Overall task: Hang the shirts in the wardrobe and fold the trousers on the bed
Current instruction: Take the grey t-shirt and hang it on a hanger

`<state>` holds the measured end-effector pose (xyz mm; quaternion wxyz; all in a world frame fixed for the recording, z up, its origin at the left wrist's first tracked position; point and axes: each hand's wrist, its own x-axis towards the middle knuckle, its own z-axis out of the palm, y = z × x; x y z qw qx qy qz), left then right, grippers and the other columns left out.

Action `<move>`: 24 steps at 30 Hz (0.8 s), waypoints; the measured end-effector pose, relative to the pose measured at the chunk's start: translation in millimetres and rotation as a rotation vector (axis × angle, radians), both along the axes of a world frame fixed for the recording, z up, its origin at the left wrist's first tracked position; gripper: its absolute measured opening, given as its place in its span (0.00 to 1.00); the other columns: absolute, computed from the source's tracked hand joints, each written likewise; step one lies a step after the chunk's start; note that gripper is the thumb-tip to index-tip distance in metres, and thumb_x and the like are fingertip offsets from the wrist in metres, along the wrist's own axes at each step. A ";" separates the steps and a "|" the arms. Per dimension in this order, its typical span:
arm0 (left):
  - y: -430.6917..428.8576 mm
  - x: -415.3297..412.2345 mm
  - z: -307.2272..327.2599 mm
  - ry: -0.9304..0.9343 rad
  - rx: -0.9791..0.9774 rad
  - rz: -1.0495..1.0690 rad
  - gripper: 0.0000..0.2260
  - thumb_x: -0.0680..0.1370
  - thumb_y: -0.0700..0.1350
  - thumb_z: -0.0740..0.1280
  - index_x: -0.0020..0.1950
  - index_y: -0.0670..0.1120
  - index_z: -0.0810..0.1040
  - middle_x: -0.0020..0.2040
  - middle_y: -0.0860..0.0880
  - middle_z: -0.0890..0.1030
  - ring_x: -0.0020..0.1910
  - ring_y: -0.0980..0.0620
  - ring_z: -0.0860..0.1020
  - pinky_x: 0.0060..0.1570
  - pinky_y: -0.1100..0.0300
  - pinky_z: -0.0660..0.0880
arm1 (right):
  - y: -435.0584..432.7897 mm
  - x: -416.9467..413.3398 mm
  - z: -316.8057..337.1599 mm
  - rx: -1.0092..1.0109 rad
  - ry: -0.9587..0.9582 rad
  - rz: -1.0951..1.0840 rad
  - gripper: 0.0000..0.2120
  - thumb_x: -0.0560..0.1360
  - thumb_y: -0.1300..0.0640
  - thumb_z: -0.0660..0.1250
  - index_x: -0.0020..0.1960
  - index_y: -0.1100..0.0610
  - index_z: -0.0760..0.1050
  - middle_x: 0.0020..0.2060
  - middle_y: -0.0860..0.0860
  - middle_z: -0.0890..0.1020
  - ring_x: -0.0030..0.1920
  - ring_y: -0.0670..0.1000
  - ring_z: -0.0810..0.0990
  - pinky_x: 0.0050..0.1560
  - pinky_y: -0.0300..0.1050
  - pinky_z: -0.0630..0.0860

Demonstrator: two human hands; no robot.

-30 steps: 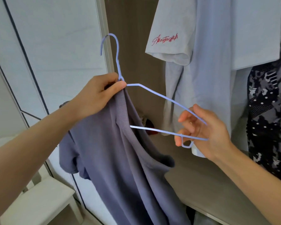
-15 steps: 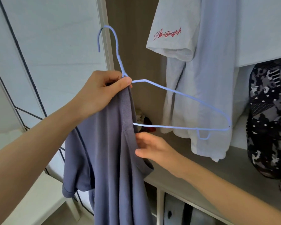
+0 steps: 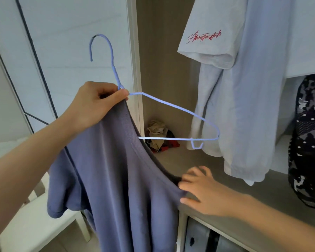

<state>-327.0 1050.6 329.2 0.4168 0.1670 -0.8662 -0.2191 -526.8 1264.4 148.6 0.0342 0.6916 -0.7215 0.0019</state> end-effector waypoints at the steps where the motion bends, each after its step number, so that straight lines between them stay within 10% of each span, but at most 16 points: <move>1: -2.3 0.5 -1.7 -0.010 -0.003 0.014 0.13 0.80 0.53 0.65 0.42 0.48 0.84 0.32 0.41 0.74 0.28 0.57 0.65 0.29 0.69 0.60 | 2.6 -3.2 5.3 -0.011 -0.034 -0.014 0.09 0.80 0.41 0.53 0.46 0.45 0.62 0.45 0.41 0.64 0.56 0.48 0.66 0.64 0.55 0.65; 5: -10.6 3.1 -7.5 -0.045 -0.035 0.061 0.17 0.79 0.53 0.65 0.41 0.40 0.82 0.31 0.42 0.69 0.29 0.55 0.63 0.27 0.67 0.59 | 10.9 -16.4 25.1 -0.111 -0.211 -0.046 0.12 0.81 0.43 0.52 0.42 0.47 0.61 0.43 0.44 0.66 0.40 0.47 0.72 0.44 0.50 0.72; 24: -6.0 -20.3 -27.5 -0.137 -0.182 -0.032 0.19 0.78 0.56 0.65 0.37 0.42 0.79 0.36 0.43 0.78 0.38 0.47 0.73 0.42 0.59 0.69 | -2.5 6.1 101.8 -0.455 -0.372 -0.047 0.09 0.82 0.50 0.53 0.44 0.43 0.68 0.44 0.43 0.69 0.46 0.44 0.72 0.48 0.39 0.69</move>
